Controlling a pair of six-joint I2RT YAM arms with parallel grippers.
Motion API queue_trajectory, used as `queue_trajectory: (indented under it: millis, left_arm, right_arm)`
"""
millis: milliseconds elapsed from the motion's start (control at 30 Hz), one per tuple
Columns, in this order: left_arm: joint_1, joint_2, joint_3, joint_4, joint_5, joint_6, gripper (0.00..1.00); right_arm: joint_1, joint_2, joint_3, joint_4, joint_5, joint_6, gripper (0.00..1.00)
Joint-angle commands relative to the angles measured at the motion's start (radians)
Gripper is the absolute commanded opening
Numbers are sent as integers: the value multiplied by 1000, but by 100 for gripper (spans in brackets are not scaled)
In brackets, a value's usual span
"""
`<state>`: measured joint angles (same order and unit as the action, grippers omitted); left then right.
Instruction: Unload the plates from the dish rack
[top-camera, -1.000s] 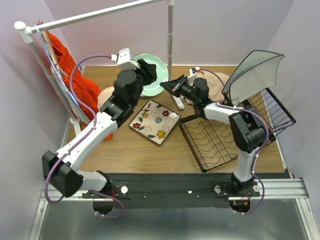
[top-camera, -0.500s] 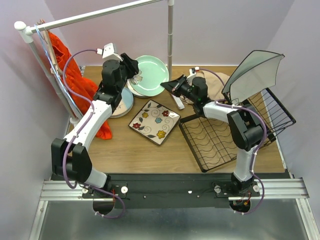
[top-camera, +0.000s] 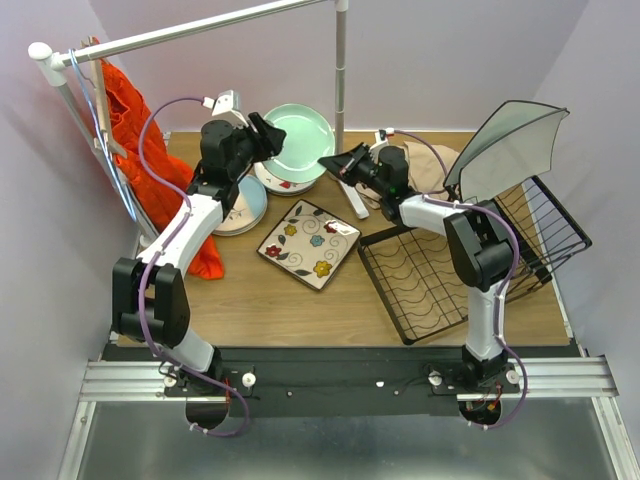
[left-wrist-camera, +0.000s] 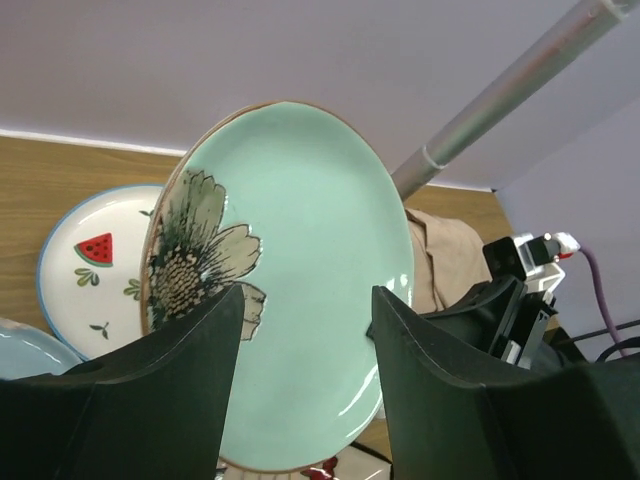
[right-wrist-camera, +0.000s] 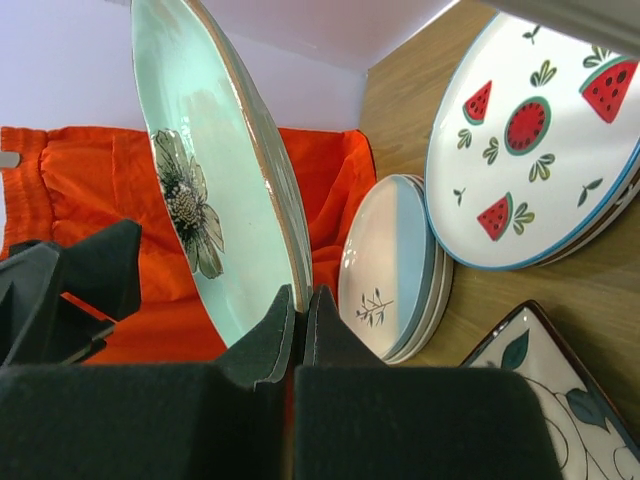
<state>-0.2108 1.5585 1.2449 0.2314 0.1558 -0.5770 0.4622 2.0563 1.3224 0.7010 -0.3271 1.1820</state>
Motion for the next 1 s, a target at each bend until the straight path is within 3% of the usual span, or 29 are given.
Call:
queue_trajectory:
  millis: [0,167,500,967]
  left_arm:
    - [37,2,8,-33,48,78,64]
    - [57,-8,24,-86,7,106,65]
    - [60,0,19,-107,14,106,65]
    - [82,32,-36,14,151,-12,59]
  right_arm:
    - [-13,-7,74,137,0,47,1]
    - [-14,-42,31,137,63,48,1]
    - [-14,-71,32,160,27,67,1]
    - [-14,-31,18,313,-79,182,1]
